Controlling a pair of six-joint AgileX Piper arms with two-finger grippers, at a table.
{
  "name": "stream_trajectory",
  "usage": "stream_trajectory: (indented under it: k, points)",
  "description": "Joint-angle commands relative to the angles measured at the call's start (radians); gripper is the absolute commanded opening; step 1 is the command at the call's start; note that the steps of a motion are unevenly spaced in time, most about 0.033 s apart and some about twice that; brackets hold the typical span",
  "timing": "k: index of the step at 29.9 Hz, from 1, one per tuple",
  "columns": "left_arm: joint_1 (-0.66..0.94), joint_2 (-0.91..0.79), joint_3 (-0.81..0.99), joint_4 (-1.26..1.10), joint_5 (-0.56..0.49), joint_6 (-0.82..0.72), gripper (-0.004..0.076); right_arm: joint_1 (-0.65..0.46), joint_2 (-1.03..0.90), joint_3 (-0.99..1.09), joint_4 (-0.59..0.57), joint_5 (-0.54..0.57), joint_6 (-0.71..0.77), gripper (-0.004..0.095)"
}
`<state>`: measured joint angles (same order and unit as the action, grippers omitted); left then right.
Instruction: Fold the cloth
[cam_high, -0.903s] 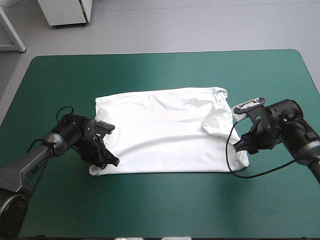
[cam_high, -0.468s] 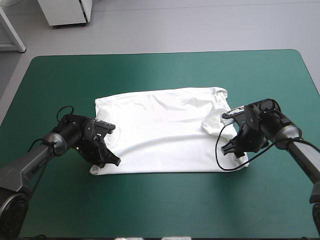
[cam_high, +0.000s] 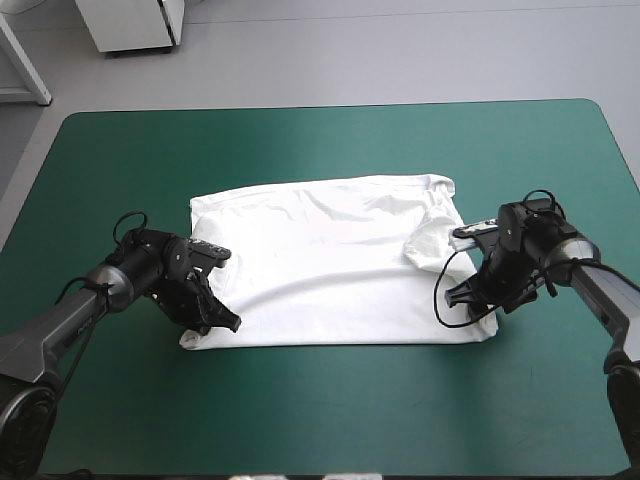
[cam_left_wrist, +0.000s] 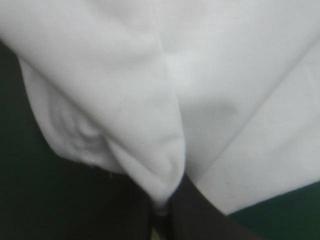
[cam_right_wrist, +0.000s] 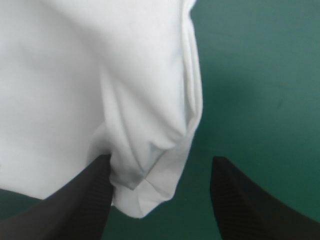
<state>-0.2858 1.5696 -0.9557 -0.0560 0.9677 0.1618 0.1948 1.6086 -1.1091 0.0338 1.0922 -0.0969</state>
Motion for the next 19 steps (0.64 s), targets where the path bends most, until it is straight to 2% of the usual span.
stream_trajectory:
  k: [1, 10, 13, 18, 19]
  points:
    - [-0.003, -0.009, -0.008, 0.026, -0.032, 0.006, -0.0008, -0.008, -0.003, -0.017, 0.036, -0.018, -0.023, 0.0550]
    - [-0.003, -0.013, -0.008, 0.028, -0.025, 0.009, -0.0007, -0.008, 0.070, -0.015, 0.139, -0.010, -0.061, 0.0524]
    - [-0.003, -0.013, -0.010, 0.028, -0.021, 0.011, -0.0008, -0.008, 0.071, -0.015, 0.165, 0.020, -0.069, 0.0381]
    - [-0.003, -0.023, -0.010, 0.028, 0.018, 0.013, -0.0008, -0.008, 0.064, -0.015, 0.171, 0.066, -0.089, -0.0020]
    - [-0.003, -0.035, -0.010, 0.028, 0.020, 0.014, -0.0008, -0.008, 0.060, -0.015, 0.171, 0.068, -0.089, -0.0010]
